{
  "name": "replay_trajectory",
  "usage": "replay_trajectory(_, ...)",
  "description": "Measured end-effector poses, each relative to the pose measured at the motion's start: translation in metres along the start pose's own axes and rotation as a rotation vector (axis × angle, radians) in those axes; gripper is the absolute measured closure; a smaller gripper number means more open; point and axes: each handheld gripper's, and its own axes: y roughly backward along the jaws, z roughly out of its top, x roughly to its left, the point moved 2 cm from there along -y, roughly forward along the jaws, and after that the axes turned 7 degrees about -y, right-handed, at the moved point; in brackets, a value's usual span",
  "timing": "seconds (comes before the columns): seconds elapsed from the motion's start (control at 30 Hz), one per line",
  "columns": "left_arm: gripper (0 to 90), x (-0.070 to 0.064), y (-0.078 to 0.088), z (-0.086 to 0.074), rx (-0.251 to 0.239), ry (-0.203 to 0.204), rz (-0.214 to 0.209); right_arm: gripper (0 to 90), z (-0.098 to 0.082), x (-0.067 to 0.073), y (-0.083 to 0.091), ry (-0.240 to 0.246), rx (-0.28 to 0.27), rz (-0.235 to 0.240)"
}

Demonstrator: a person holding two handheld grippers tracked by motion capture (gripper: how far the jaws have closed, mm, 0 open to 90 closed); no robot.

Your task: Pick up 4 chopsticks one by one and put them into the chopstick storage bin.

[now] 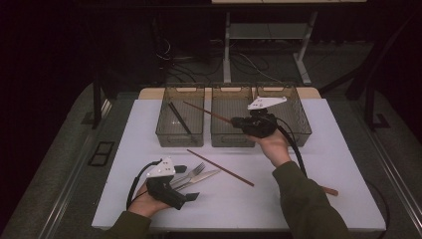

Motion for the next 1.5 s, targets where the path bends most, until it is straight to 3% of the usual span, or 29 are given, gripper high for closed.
replay_trajectory(0.33,0.0,0.000,0.001,0.000,-0.010,0.004,0.000,83.4,0.009,0.003,-0.030,-0.009,0.021,-0.041)
replay_trajectory(0.77,0.0,0.002,0.000,0.000,0.012,-0.013,0.002,83.3,0.019,0.012,-0.071,-0.009,0.064,-0.067)
replay_trajectory(1.5,0.0,0.002,0.002,0.001,-0.013,-0.002,-0.003,83.0,0.054,0.030,-0.138,0.006,0.133,-0.162)
